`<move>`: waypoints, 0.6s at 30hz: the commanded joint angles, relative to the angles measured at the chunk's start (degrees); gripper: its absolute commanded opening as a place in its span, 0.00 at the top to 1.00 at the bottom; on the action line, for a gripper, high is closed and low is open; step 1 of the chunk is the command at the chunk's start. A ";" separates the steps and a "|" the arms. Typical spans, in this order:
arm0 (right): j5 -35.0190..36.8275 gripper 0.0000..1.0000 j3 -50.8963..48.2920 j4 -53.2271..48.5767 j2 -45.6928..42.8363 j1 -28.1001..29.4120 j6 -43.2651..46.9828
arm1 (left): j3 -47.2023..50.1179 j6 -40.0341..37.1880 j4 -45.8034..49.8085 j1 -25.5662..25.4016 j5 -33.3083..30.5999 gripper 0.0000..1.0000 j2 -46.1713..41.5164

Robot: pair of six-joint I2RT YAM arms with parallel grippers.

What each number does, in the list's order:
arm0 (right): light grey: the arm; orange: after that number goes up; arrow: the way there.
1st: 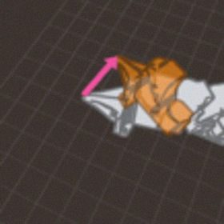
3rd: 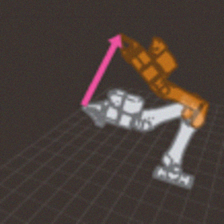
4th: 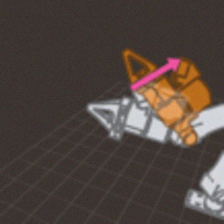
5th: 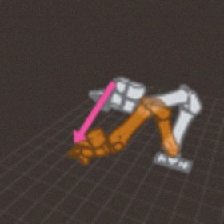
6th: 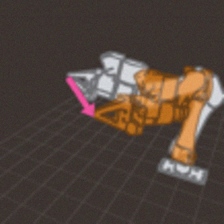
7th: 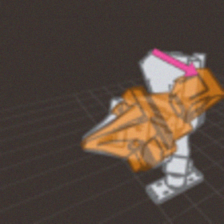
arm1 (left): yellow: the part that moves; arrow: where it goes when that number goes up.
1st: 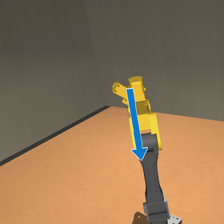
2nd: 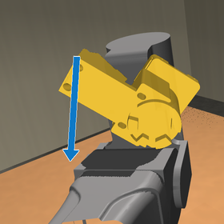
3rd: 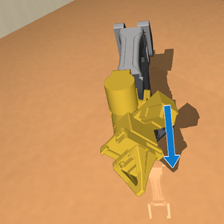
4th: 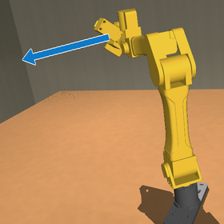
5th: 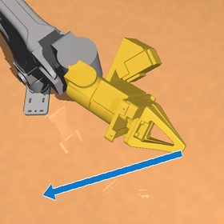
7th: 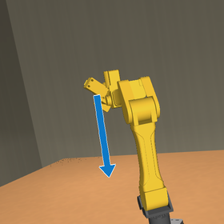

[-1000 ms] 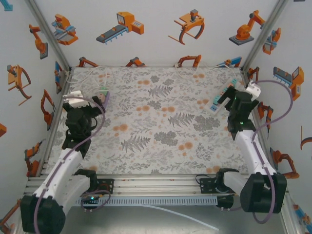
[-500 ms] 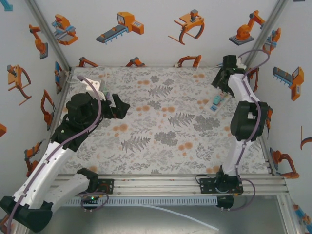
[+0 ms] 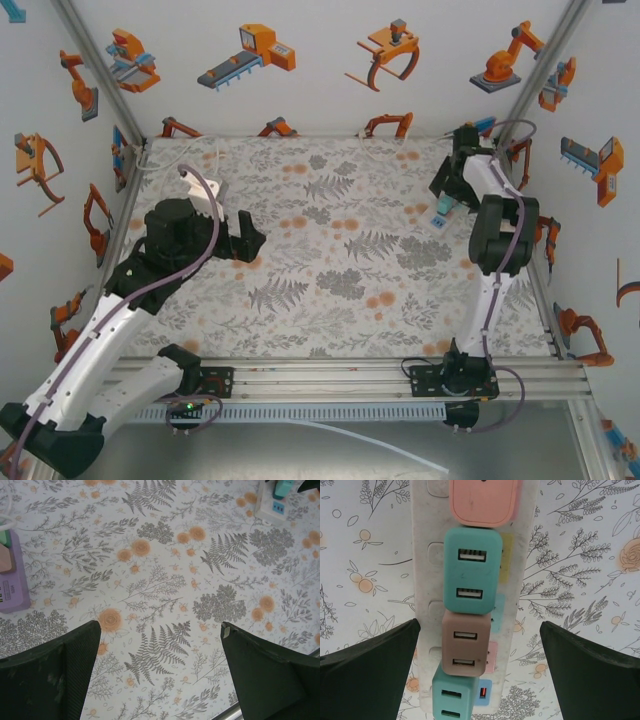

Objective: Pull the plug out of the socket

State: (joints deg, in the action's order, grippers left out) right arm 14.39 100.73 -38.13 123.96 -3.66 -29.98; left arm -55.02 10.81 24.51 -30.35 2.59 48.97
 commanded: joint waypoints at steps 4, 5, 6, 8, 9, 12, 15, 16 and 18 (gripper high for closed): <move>-5.08 0.01 -4.43 3.75 0.40 -0.52 0.27 | 0.00 -2.27 0.45 -0.24 0.20 0.03 0.91; -6.21 0.01 -4.93 4.68 0.15 -0.46 0.25 | 0.09 -2.37 0.45 -0.24 0.08 0.03 0.87; -6.98 0.01 -5.66 5.90 -0.18 -0.50 0.14 | 0.26 -2.46 0.44 -0.26 -0.17 0.03 0.73; -7.04 0.01 -7.20 7.92 -0.90 -0.51 -0.34 | 0.57 -2.39 0.54 -0.33 -0.79 0.03 0.37; -6.58 0.01 -7.91 8.64 -1.15 -0.54 -0.66 | 0.83 -2.37 0.44 -0.30 -1.03 0.03 0.12; -5.07 0.01 -7.93 7.81 -0.68 -0.62 -2.02 | 1.47 -2.26 0.45 -0.32 -1.53 0.03 -0.58; -4.52 0.11 -7.98 6.40 -0.89 -0.60 -4.35 | 1.92 -2.45 0.54 -0.41 -2.06 0.03 -1.14; -3.99 0.12 -8.14 5.90 -1.14 -0.58 -5.61 | 1.98 -2.57 0.49 -0.41 -2.23 0.03 -1.20; -4.29 0.26 -9.45 5.75 -2.13 -0.58 -8.45 | 1.94 -2.72 0.67 -0.40 -2.54 0.03 -1.38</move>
State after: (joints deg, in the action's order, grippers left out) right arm 9.45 92.86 -31.03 123.09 -4.05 -33.39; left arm -53.76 9.50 24.91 -30.41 0.99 48.62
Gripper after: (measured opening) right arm 0.787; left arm 0.973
